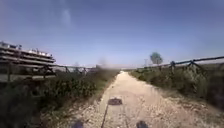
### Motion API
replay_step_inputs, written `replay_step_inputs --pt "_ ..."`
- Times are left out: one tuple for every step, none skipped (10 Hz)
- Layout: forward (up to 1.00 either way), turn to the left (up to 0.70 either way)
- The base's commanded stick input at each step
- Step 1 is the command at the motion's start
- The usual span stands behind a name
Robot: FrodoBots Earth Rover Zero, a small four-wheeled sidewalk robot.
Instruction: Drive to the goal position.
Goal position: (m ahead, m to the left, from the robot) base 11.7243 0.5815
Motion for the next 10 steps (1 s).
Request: replay_step_inputs --pt "0.70 -0.29" --pt "0.70 -0.26" --pt "0.70 -0.10" --pt "0.70 0.00" --pt "0.70 0.00" --pt "0.70 0.00" --pt "0.70 0.00" --pt "0.70 0.00" --pt "0.70 0.00" --pt "0.70 0.00"
